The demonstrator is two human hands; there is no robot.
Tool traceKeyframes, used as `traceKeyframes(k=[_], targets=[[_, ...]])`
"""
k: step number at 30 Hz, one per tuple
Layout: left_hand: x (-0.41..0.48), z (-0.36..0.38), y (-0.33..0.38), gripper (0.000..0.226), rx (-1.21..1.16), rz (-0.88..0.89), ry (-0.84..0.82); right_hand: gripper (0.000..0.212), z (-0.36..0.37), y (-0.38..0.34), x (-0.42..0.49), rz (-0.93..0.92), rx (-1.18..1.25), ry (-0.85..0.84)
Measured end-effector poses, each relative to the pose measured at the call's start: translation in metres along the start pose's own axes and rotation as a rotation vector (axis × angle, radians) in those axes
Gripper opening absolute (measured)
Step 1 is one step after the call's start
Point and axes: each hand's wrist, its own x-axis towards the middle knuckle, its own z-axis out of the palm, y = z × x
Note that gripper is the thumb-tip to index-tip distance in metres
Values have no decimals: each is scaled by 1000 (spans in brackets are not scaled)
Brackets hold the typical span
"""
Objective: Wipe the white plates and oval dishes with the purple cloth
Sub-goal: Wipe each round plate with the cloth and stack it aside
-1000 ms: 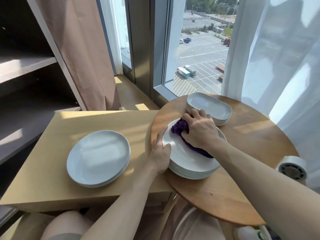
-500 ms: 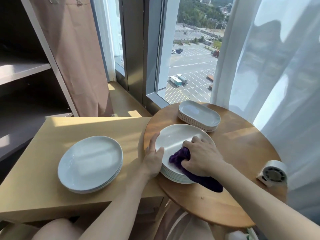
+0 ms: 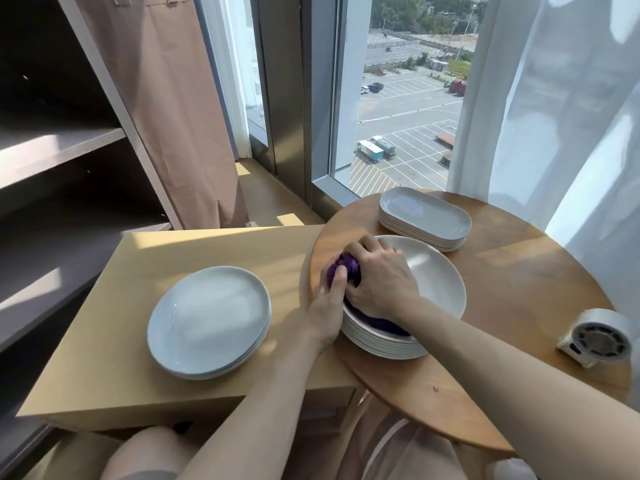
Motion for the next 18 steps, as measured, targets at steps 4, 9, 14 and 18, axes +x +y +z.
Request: traceKeyframes(k=[4,9,14,18], targets=[[-9,3,-10,29,159,-2,82,48,2,13,11,75,-7,52],[-10,-3,-7,73,387,34,107,49,-1,21,20,114,-71,43],[-3,2,-8,79,310,103,94,46,-19,49,11,105,-276,-2],[-1,4,-7,77,224,66,110,48,-31,60,-10,191,-314,-84]])
